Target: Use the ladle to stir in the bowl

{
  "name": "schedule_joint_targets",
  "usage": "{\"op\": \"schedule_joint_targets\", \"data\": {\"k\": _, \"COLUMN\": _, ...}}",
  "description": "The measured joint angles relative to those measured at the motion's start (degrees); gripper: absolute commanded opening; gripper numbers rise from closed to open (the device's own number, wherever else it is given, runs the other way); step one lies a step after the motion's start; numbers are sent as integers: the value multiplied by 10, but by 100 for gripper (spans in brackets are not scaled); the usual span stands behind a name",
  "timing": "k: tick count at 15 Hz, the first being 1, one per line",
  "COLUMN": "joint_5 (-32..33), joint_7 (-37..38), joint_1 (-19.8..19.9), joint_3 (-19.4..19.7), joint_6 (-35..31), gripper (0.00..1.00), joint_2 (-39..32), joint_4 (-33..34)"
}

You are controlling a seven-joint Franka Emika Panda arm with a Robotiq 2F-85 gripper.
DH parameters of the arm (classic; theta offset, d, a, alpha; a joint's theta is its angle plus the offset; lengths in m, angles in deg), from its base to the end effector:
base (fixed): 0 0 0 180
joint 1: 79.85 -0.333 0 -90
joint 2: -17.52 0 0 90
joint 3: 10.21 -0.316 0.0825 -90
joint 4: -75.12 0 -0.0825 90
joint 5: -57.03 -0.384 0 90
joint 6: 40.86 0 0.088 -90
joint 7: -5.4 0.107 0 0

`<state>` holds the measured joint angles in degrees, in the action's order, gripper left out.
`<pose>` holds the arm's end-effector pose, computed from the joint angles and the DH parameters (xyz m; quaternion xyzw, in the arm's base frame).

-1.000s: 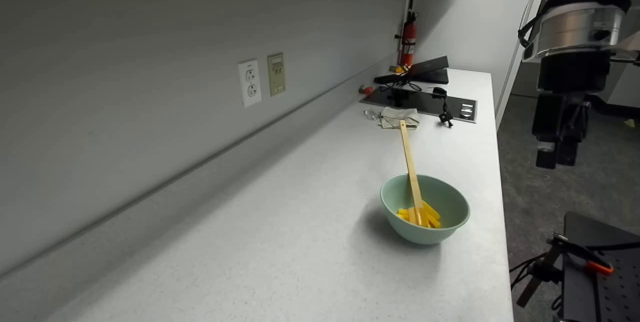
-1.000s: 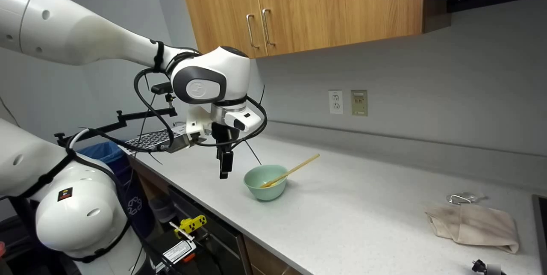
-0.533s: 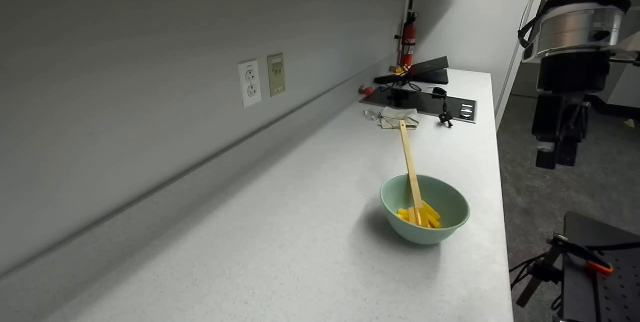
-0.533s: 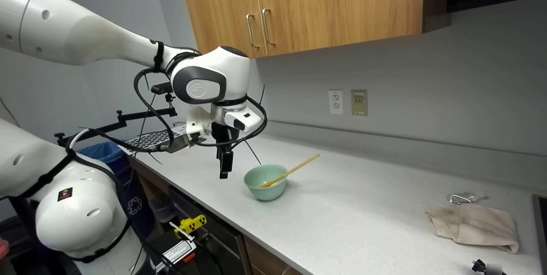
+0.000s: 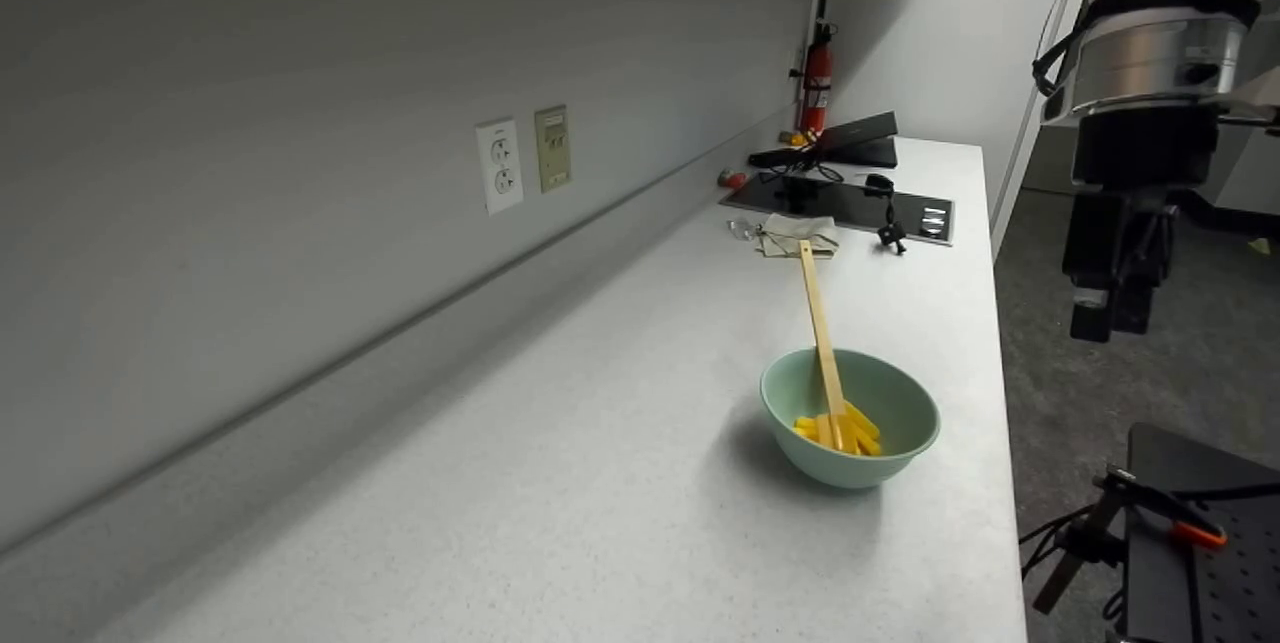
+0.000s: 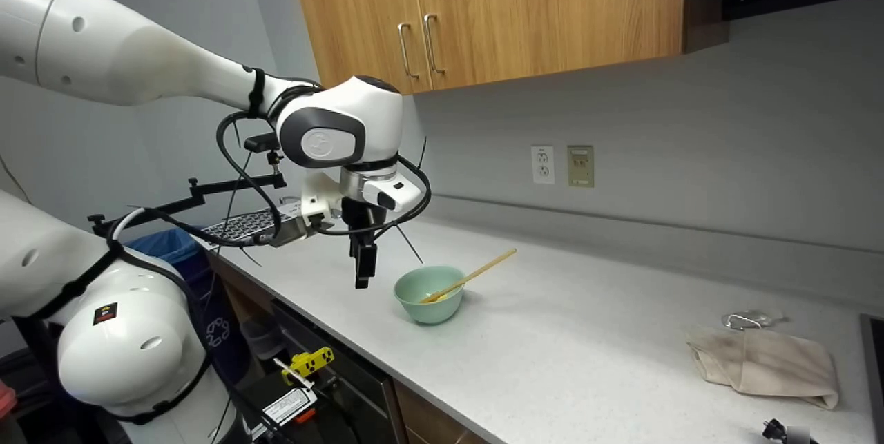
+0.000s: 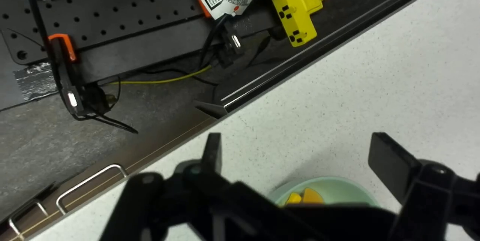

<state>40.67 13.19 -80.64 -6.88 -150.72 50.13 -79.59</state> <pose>0.3336 0.0064 0.3890 -0.9732 0.1444 0.1139 0.1377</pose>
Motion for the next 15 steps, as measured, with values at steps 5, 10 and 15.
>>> {"op": "schedule_joint_targets", "data": {"k": 5, "joint_5": 2, "joint_7": 3, "joint_1": 0, "joint_3": -32, "joint_6": -72, "gripper": 100, "joint_2": -6, "joint_4": -2}}
{"op": "schedule_joint_targets", "data": {"k": 10, "joint_5": 3, "joint_7": 6, "joint_1": 0, "joint_3": -52, "joint_6": -110, "gripper": 100, "joint_2": -6, "joint_4": -5}}
{"op": "schedule_joint_targets", "data": {"k": 15, "joint_5": 3, "joint_7": 6, "joint_1": 0, "joint_3": -52, "joint_6": -110, "gripper": 100, "joint_2": -6, "joint_4": -6}}
